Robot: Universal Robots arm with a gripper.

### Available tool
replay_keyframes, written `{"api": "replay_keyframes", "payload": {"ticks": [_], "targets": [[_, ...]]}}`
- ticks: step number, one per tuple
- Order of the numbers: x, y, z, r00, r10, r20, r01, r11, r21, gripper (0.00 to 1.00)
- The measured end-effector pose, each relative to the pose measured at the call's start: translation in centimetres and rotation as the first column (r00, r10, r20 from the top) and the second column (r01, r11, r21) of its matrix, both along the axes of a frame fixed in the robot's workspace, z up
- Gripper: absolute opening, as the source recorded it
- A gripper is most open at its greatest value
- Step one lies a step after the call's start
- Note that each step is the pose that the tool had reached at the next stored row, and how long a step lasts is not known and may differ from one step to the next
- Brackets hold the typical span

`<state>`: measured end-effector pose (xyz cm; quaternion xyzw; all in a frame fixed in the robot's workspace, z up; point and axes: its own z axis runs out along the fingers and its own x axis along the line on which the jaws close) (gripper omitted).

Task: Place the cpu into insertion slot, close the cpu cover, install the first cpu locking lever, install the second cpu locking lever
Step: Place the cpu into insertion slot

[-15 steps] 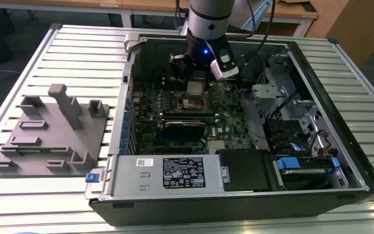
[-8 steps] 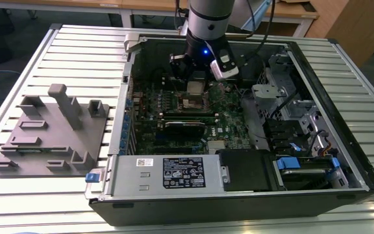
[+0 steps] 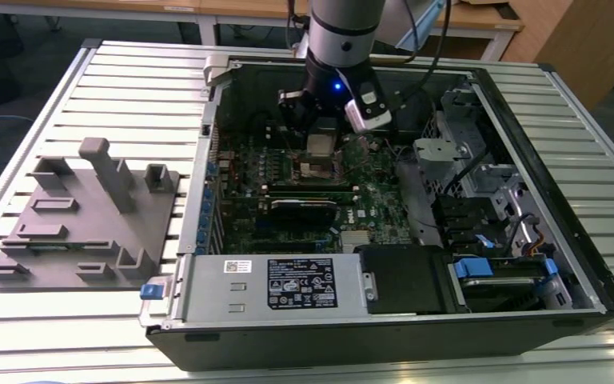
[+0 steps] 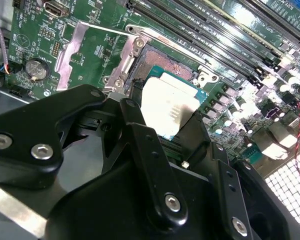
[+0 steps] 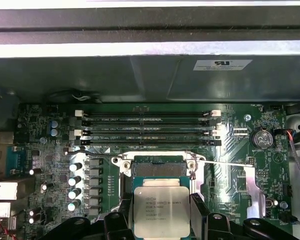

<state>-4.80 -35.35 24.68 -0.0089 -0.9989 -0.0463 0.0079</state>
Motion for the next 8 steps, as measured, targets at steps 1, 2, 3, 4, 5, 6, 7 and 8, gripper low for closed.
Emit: {"api": "replay_keyframes", "payload": {"ticks": [1, 2, 3, 4, 5, 6, 7, 8], "targets": [[0.0, 0.0, -0.05, 1.0, 0.0, 0.0001, 0.0, 1.0, 0.0001, 0.54], [0.0, 0.0, -0.09, 1.0, 0.001, 0.0001, -0.001, 1.0, 0.0001, 0.54], [0.0, 0.0, -0.11, 1.0, 0.001, -0.0001, -0.001, 1.0, -0.0001, 0.54], [0.0, 0.0, -0.12, 1.0, 0.001, -0.0001, -0.001, 1.0, -0.0002, 0.54], [0.0, 0.0, -0.12, 1.0, 0.001, -0.0001, -0.001, 1.0, -0.0002, 0.54], [-0.02, 0.01, -0.16, 1.0, 0.001, 0.0001, -0.001, 1.0, 0.0002, 0.54], [-0.03, 0.1, -0.2, 1.0, 0.001, 0.0001, -0.001, 1.0, 0.0001, 0.54], [-0.04, 0.11, -0.2, 1.0, 0.001, 0.0, -0.001, 1.0, 0.0001, 0.54]]}}
